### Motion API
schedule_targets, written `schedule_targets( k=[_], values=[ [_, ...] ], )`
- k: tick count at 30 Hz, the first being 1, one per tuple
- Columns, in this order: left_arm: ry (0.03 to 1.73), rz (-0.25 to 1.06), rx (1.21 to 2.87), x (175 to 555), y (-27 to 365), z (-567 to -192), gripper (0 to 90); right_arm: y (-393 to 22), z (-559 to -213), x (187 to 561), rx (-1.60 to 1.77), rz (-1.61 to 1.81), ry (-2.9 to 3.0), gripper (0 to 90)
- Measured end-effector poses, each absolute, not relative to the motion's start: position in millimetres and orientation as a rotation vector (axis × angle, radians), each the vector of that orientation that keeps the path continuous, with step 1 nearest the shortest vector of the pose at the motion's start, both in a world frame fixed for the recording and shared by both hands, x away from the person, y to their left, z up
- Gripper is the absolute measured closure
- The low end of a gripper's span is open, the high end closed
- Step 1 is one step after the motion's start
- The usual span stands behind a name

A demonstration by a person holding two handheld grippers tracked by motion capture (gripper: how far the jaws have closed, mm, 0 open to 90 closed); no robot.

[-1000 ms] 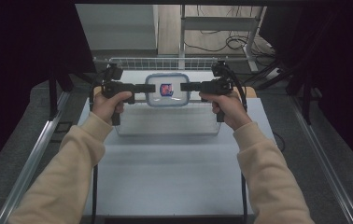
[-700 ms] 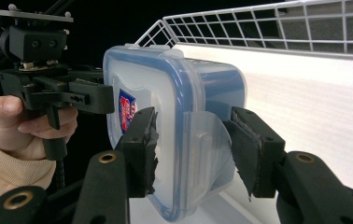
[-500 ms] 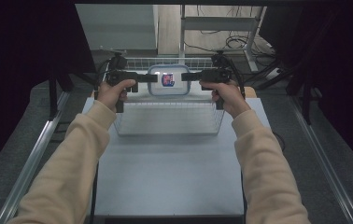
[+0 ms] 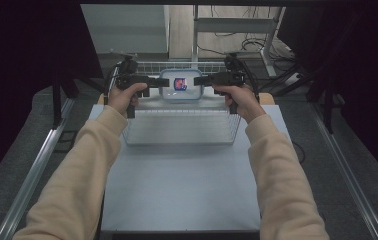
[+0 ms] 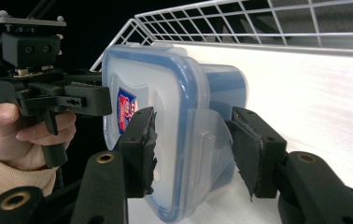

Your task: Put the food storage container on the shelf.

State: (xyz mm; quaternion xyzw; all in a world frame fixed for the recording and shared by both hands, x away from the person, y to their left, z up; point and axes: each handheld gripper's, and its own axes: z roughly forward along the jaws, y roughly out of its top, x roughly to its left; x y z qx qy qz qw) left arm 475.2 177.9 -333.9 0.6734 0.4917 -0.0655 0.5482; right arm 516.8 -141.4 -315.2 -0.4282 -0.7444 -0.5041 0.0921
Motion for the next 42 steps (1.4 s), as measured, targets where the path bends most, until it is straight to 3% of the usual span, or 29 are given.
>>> schedule_targets(
  k=[21, 32, 34, 37, 42],
  values=[
    [1.292, -0.307, 1.446, 503, 183, -351, 48.7, -138, -327, 540, -1.558, -1.405, -1.931, 49.0],
    [1.286, -0.302, 1.437, 505, 183, -354, 47.5, -137, -330, 538, -1.58, -1.428, -1.917, 46.6],
    [1.282, -0.28, 1.444, 505, 183, -353, 41.3, -132, -330, 536, -1.589, -1.443, -1.955, 29.7],
    [1.284, -0.216, 1.418, 502, 184, -349, 26.7, -129, -329, 532, -1.576, -1.48, -1.966, 16.0],
    [1.227, -0.065, 1.458, 484, 185, -333, 19.7, -132, -314, 516, -1.54, -1.558, -2.085, 12.3]
  ],
)
